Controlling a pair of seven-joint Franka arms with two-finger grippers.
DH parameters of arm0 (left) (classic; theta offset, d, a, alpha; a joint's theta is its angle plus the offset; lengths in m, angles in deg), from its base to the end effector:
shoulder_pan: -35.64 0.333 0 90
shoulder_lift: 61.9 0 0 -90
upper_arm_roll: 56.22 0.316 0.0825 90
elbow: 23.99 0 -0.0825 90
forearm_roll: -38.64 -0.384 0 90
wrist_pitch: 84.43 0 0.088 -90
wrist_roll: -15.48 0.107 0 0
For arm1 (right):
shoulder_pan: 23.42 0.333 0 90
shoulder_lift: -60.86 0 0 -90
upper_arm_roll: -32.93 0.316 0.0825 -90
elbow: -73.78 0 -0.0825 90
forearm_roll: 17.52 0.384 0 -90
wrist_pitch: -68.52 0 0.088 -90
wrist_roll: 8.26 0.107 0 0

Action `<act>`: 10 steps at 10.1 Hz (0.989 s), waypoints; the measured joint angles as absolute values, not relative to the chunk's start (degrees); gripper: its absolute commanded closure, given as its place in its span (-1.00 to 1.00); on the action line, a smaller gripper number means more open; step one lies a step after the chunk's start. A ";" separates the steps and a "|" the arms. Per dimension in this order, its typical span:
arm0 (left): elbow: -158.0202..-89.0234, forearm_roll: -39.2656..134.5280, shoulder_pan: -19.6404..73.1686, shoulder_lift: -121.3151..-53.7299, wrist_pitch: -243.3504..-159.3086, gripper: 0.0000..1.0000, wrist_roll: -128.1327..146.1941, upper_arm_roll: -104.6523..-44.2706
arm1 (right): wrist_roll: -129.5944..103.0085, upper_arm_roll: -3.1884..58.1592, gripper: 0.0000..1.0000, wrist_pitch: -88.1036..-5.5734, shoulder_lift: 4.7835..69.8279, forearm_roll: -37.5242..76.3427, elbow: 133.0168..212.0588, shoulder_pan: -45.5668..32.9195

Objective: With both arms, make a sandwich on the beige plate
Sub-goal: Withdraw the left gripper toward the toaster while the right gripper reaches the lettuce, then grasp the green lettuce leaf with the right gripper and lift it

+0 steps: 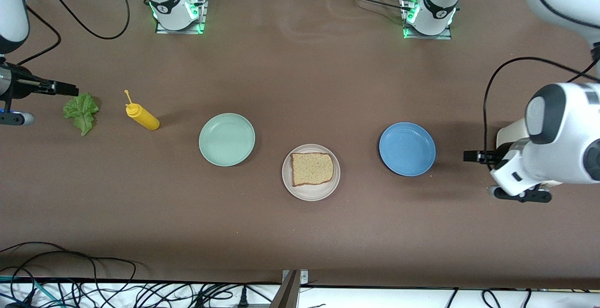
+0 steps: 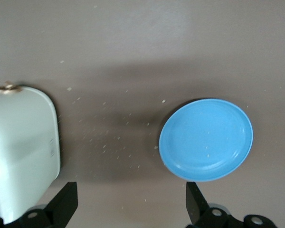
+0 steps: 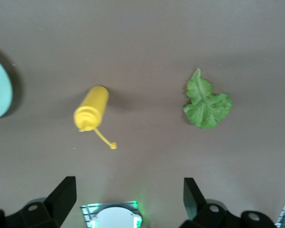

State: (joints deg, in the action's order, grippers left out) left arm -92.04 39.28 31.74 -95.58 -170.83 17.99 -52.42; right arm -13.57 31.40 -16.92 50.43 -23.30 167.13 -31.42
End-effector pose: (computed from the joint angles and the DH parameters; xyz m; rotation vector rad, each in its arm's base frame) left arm 0.6930 -0.0136 0.4271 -3.0917 0.0788 0.4151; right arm 0.5712 -0.1065 0.4889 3.0345 -0.0998 -0.5069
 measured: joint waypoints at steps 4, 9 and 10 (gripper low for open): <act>-91.96 39.25 32.91 -90.40 -165.61 -1.00 17.99 -52.40 | -23.07 30.83 -1.00 -29.12 45.20 -24.35 172.16 -37.75; -92.62 39.24 33.21 -84.47 -158.24 -1.00 17.96 -52.41 | -31.45 29.50 -1.00 -40.10 35.50 -26.83 173.64 -43.08; -93.66 39.24 33.22 -83.60 -158.19 -1.00 17.95 -52.47 | -32.38 29.37 -1.00 -42.91 32.50 -26.88 174.04 -44.32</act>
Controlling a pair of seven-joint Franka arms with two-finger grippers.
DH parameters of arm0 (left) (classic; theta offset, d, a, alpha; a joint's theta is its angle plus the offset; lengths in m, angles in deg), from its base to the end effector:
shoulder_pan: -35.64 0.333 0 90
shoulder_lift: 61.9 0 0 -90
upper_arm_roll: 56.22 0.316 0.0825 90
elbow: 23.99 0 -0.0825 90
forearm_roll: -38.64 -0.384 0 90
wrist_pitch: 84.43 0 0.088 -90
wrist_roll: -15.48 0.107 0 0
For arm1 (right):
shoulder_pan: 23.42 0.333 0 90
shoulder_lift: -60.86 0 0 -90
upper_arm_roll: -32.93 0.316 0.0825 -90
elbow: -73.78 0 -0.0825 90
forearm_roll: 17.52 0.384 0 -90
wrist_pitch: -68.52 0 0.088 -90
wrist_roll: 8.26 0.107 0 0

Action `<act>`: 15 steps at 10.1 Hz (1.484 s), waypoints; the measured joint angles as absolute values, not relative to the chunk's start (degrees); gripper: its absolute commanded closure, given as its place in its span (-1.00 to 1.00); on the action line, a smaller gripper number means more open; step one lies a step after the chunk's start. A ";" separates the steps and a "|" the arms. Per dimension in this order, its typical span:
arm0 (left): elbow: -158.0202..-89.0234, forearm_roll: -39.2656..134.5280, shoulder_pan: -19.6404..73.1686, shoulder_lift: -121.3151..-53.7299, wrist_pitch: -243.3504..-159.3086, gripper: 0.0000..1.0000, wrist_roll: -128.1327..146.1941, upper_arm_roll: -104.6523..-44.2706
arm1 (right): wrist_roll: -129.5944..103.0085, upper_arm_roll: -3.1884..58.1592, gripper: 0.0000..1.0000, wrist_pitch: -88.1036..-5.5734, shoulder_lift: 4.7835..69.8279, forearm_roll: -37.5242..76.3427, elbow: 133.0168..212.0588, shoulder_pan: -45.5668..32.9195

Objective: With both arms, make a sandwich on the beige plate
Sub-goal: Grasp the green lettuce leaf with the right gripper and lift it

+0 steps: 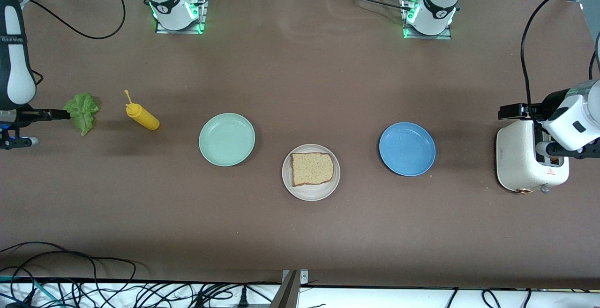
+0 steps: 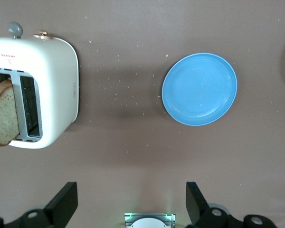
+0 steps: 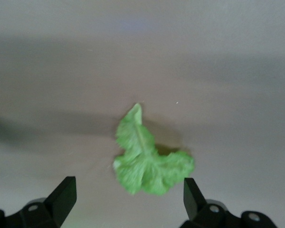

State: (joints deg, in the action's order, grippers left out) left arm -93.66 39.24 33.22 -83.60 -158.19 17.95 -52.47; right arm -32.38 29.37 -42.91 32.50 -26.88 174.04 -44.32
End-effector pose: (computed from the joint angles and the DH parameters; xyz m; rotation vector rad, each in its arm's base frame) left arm 0.6307 0.0054 0.5412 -3.1004 0.0344 0.4795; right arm 0.5677 -0.2672 0.2700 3.0595 0.1223 -0.5312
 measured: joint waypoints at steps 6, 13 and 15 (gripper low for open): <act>-100.57 39.24 33.23 -80.29 -161.35 -1.00 17.50 -52.97 | -33.68 29.17 0.01 -50.48 24.42 -27.16 177.14 -46.95; -110.00 39.25 33.23 -72.97 -165.52 -1.00 15.51 -53.23 | -37.85 29.71 1.00 -49.72 24.43 -27.79 176.94 -48.94; -109.25 39.25 33.23 -72.43 -166.00 -1.00 15.51 -53.23 | -37.85 31.01 1.00 -42.94 24.76 -27.79 173.19 -48.68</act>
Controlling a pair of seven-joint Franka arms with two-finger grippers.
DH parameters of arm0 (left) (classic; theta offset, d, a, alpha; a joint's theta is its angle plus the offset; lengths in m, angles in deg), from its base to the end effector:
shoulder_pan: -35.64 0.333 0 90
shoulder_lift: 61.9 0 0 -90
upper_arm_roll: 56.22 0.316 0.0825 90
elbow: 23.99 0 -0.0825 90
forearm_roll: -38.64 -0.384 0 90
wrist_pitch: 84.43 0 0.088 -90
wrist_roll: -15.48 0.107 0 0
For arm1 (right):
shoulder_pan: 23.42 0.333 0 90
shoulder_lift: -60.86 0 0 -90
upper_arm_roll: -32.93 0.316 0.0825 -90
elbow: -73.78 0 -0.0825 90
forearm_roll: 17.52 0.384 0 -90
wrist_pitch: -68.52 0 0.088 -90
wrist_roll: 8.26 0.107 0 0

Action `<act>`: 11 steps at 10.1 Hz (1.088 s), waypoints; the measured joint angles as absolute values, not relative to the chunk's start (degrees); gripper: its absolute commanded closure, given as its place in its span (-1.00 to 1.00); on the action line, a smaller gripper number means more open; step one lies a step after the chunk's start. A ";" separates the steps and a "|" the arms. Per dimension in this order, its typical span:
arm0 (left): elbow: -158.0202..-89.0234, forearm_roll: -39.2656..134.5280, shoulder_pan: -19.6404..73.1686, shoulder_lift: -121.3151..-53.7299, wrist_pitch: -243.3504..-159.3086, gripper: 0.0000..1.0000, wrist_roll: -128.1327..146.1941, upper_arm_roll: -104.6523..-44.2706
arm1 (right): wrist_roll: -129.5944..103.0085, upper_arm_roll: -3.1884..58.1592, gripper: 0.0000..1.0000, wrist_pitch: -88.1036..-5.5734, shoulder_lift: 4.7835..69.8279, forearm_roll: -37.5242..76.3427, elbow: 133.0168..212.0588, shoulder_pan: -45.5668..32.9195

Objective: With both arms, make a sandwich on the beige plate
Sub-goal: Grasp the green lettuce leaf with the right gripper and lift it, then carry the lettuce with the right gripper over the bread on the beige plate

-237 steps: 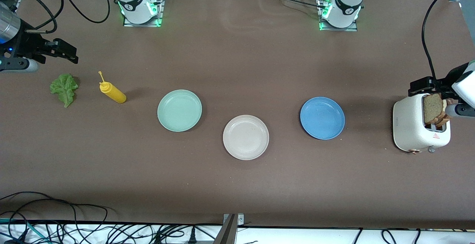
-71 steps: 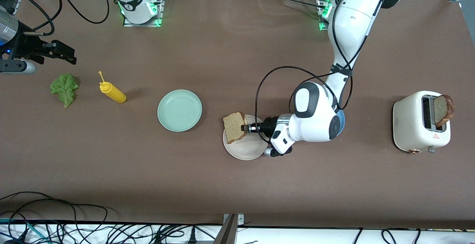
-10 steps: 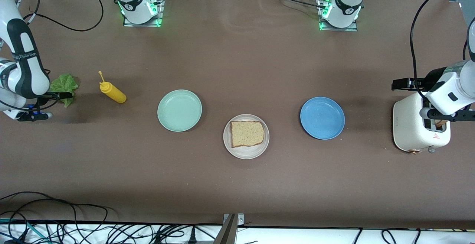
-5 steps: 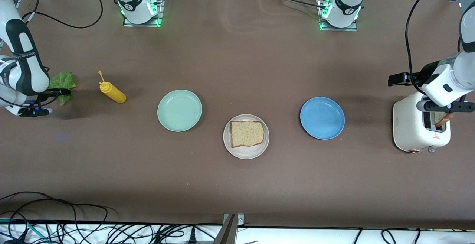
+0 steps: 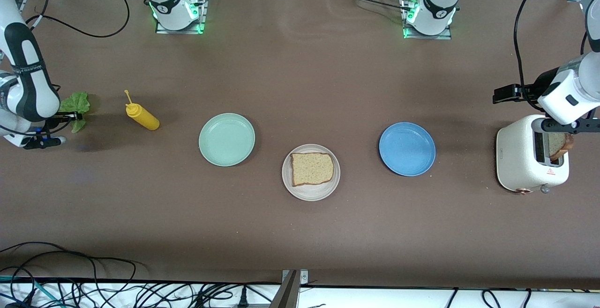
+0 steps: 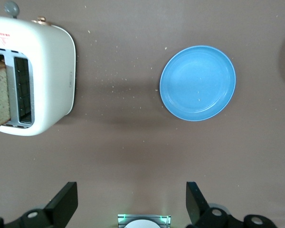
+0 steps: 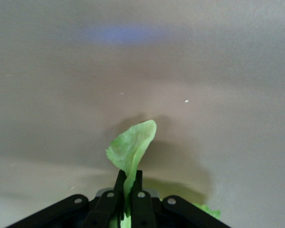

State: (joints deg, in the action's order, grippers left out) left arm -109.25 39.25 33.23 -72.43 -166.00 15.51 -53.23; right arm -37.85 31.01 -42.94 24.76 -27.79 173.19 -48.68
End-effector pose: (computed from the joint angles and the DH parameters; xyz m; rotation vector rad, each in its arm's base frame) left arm 0.5882 0.0021 0.5467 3.1151 0.0150 -0.3882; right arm 0.5452 -0.2921 0.1912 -3.0077 -0.2194 0.6901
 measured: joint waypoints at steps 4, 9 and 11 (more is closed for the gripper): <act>-106.09 39.24 33.16 -71.96 -166.20 -1.00 15.51 -53.34 | -37.58 34.42 1.00 -21.50 26.75 -27.78 159.43 -45.41; -105.59 39.24 32.78 -72.00 -166.72 -1.00 15.51 -53.57 | -27.75 34.90 1.00 -10.10 26.96 -25.04 151.59 -35.03; -105.59 39.23 32.78 -72.07 -167.52 -1.00 15.51 -53.46 | -18.96 34.93 1.00 -7.26 26.98 -18.18 148.63 -32.05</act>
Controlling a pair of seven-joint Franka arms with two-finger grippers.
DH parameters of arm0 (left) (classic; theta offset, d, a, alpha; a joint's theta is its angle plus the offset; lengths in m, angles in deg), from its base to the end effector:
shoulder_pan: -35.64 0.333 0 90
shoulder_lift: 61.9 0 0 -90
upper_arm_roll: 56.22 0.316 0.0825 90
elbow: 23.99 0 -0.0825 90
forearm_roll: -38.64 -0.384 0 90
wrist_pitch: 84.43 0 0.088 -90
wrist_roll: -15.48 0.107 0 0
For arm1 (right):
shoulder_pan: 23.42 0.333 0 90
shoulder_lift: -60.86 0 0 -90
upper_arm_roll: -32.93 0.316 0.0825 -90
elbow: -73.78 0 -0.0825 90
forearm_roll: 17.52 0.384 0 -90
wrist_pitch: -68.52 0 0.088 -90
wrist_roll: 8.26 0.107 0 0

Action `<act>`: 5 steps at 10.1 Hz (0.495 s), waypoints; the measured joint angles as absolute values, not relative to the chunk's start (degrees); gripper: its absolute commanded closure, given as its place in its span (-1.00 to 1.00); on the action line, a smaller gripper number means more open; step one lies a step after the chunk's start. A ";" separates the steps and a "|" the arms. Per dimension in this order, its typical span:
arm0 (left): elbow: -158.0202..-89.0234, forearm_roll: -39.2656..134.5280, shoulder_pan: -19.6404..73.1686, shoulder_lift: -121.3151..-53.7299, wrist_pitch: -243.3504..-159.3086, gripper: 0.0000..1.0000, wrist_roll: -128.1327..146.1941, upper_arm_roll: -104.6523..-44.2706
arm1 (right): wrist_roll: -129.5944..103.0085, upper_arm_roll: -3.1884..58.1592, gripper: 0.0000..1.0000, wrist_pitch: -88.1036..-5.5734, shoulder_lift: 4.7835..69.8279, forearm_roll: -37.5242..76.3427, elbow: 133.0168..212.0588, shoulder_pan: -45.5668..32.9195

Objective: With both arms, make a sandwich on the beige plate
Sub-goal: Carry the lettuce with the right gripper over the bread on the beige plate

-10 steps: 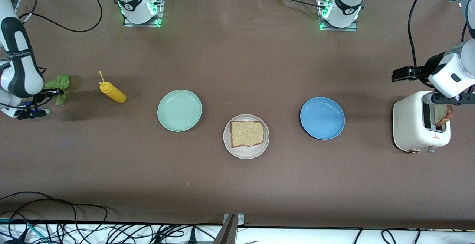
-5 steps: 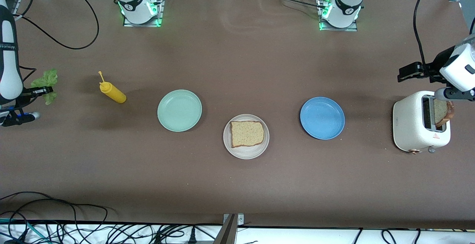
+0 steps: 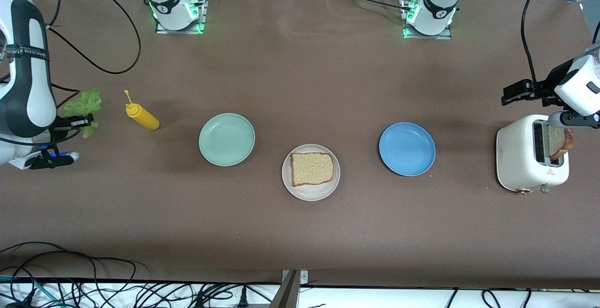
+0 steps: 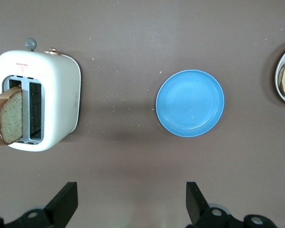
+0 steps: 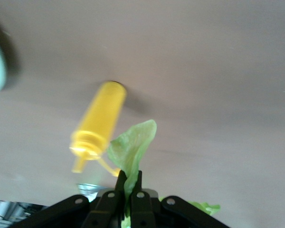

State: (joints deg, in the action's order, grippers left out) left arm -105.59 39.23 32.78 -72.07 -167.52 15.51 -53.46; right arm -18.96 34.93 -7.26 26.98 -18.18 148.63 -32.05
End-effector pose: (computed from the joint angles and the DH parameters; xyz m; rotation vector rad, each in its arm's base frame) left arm 0.5941 -0.0048 0.5811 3.1310 -0.0045 -0.2373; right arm 0.6454 -0.0810 0.3667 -2.9238 -0.1043 0.8528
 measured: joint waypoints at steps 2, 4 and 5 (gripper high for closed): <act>-105.59 39.23 32.78 -72.12 -167.64 -1.00 15.51 -53.37 | -8.26 34.99 1.00 -6.81 26.97 -11.92 146.71 -29.15; -105.60 39.23 32.80 -72.37 -167.65 -1.00 15.51 -53.31 | 5.11 35.07 1.00 -6.80 26.96 -5.72 145.28 -26.05; -105.60 39.23 32.80 -72.48 -167.65 -1.00 15.51 -53.30 | 13.18 35.12 1.00 -6.80 26.97 -2.75 144.35 -24.14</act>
